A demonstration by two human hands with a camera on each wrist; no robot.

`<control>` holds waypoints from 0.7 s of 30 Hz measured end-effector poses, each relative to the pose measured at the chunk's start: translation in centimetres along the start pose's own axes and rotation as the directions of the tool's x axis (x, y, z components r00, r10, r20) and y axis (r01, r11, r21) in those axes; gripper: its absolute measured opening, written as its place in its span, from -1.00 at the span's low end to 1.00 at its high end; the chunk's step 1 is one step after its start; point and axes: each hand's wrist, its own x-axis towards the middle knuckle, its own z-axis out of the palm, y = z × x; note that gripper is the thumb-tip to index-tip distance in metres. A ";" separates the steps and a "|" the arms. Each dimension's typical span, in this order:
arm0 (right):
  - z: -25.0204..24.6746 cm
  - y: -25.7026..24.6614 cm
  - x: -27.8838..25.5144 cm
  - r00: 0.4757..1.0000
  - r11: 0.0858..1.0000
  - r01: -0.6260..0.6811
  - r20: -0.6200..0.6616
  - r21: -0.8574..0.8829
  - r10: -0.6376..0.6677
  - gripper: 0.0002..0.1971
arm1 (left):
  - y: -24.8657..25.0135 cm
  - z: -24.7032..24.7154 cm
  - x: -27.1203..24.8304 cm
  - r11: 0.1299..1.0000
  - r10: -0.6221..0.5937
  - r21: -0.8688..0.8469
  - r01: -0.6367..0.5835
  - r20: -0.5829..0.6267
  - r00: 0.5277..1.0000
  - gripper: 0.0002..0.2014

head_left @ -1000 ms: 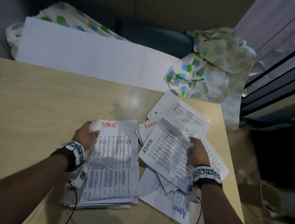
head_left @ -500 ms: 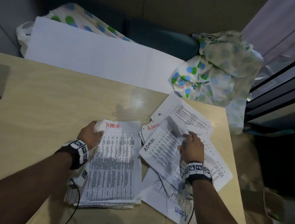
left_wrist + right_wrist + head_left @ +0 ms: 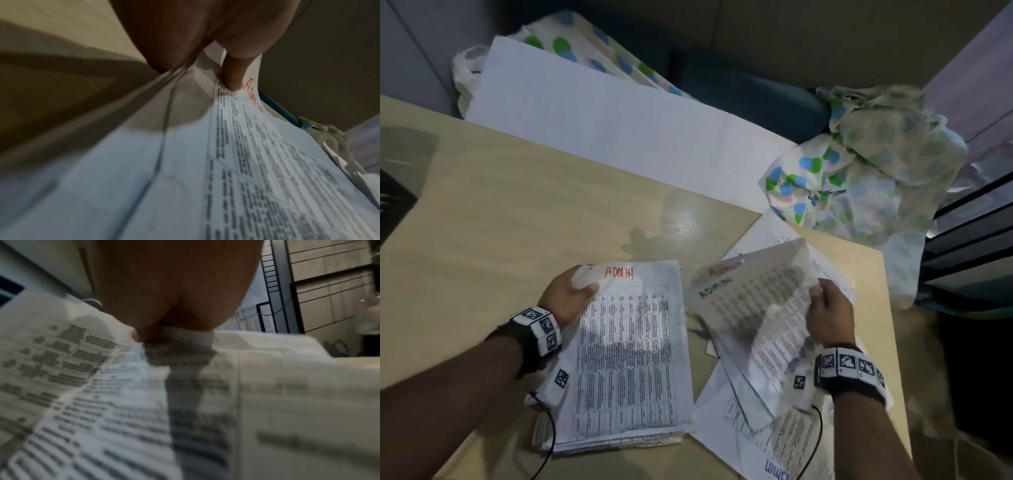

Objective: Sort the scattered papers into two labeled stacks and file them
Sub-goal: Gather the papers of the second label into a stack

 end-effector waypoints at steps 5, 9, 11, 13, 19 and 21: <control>2.0 -3.8 -0.1 0.998 0.983 0.029 -0.065 0.179 -0.018 -0.80 | -0.4 -0.2 0.1 0.997 -0.016 -0.072 0.016 0.002 1.000 -0.68; 7.3 -7.0 -2.0 0.991 0.988 -0.104 0.090 0.116 0.094 -0.83 | -0.8 0.1 -0.7 0.971 0.007 -0.237 -0.003 0.017 1.000 -0.74; 10.4 -8.3 -4.0 0.973 0.982 -0.163 0.183 0.099 0.143 -0.81 | -0.3 0.1 -1.1 0.963 0.054 -0.264 -0.050 0.008 0.998 -0.76; 13.1 -9.6 -6.3 0.944 0.977 -0.196 0.286 0.089 0.163 -0.79 | 0.4 0.0 -1.1 0.952 0.063 -0.301 -0.056 0.016 0.998 -0.60; 15.5 -11.9 -8.9 0.885 0.995 -0.091 0.454 -0.046 0.102 -0.75 | -0.7 -0.7 0.0 0.993 0.062 -0.107 -0.058 0.032 0.998 -0.50; 15.0 -12.0 -8.4 0.903 0.999 -0.027 0.430 0.026 0.013 -0.45 | -0.5 -1.0 -0.3 0.995 0.028 -0.098 -0.022 0.063 0.998 -0.49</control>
